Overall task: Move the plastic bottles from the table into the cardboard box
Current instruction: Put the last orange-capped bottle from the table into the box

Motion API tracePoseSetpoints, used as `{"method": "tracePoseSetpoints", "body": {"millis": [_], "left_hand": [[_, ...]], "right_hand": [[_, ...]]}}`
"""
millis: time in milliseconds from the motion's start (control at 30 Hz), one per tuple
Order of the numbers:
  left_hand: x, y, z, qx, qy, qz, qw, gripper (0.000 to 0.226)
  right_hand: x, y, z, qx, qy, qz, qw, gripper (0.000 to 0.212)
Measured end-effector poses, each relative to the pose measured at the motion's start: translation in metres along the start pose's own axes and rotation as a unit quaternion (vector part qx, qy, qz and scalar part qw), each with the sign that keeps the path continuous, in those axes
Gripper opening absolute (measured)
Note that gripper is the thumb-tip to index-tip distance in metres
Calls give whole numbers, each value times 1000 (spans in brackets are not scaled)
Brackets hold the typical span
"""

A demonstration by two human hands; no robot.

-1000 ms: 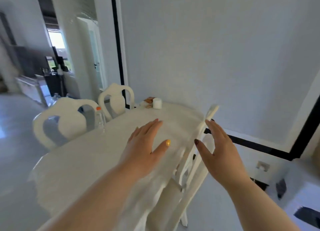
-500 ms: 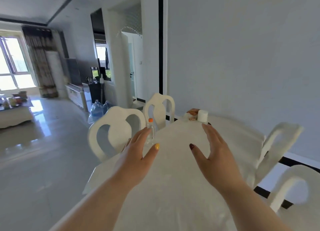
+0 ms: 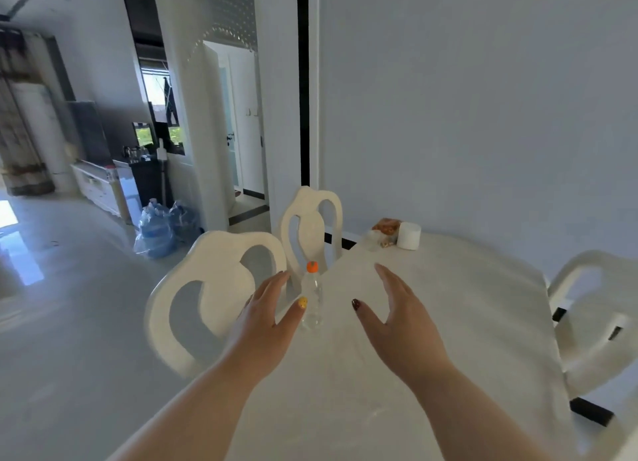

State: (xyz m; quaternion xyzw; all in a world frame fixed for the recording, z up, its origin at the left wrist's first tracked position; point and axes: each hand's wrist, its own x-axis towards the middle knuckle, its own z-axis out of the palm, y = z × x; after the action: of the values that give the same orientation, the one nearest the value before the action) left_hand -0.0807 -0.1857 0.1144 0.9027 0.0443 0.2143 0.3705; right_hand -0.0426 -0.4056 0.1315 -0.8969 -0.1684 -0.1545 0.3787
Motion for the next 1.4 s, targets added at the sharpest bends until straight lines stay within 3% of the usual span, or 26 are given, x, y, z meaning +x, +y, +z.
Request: {"method": "tracePoseSetpoints", "body": {"millis": [233, 467, 700, 833, 967, 1100, 1267, 1400], "left_hand": [[117, -103, 30, -44, -95, 30, 994, 56], [204, -200, 63, -37, -205, 36, 977, 81], [224, -253, 98, -77, -287, 13, 955, 91], [224, -268, 111, -79, -329, 16, 941, 93], [226, -276, 115, -75, -344, 12, 936, 93], [224, -277, 114, -80, -349, 13, 934, 87], [221, -268, 112, -121, -350, -5, 929, 71], [216, -247, 112, -191, -364, -78, 908, 54]], "right_hand": [[80, 7, 103, -26, -16, 96, 995, 71], [154, 22, 199, -29, -16, 217, 976, 72], [195, 40, 256, -48, 7, 294, 955, 82], [205, 51, 269, -26, 27, 329, 944, 64], [210, 56, 278, 33, 47, 336, 940, 47], [206, 55, 275, 58, 69, 321, 943, 12], [195, 37, 246, 63, 129, 259, 955, 8], [195, 4, 199, 56, 179, 210, 960, 16]]}}
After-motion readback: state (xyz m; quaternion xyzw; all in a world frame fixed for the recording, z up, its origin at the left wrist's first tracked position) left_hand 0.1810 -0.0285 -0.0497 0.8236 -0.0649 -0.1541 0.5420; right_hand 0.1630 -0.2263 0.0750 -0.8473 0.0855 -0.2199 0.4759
